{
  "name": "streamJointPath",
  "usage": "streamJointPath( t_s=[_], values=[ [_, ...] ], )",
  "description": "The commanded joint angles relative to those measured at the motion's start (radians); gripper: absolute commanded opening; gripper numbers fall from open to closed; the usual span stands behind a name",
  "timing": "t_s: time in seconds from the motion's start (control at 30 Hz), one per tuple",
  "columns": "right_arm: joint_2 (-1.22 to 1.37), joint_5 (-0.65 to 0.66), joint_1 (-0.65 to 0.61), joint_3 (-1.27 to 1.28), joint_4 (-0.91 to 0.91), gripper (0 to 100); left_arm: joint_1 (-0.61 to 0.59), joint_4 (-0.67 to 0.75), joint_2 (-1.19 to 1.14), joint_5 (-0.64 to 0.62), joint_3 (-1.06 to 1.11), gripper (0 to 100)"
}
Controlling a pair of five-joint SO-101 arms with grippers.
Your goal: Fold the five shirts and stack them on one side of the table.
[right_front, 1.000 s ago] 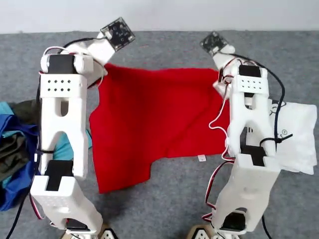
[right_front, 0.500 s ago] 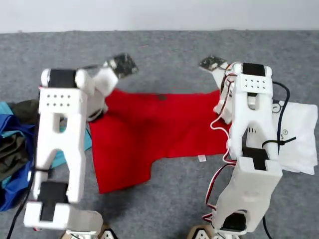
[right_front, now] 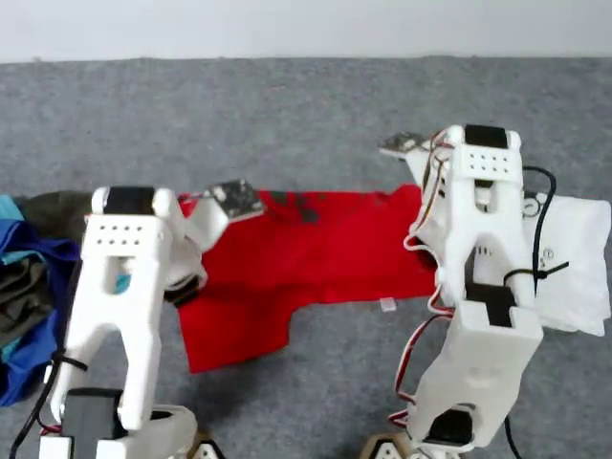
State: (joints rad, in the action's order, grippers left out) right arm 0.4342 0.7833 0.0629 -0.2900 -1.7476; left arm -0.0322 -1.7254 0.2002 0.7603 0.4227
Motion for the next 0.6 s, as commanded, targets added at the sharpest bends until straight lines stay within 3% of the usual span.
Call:
streamJointPath(
  t_s=[0.0, 0.37, 0.57],
  values=[
    [-0.061, 0.011, 0.001, -0.002, -0.01, 1.2, -0.006, -0.029, 0.04, 0.012, 0.042, 2],
    [-0.061, 0.012, 0.002, -0.002, -0.021, 1.2, 0.002, -0.029, 0.04, 0.054, 0.159, 2],
    [-0.062, 0.012, 0.002, -0.002, -0.021, 3.2, -0.008, -0.028, 0.048, 0.048, 0.156, 16]
  ],
)
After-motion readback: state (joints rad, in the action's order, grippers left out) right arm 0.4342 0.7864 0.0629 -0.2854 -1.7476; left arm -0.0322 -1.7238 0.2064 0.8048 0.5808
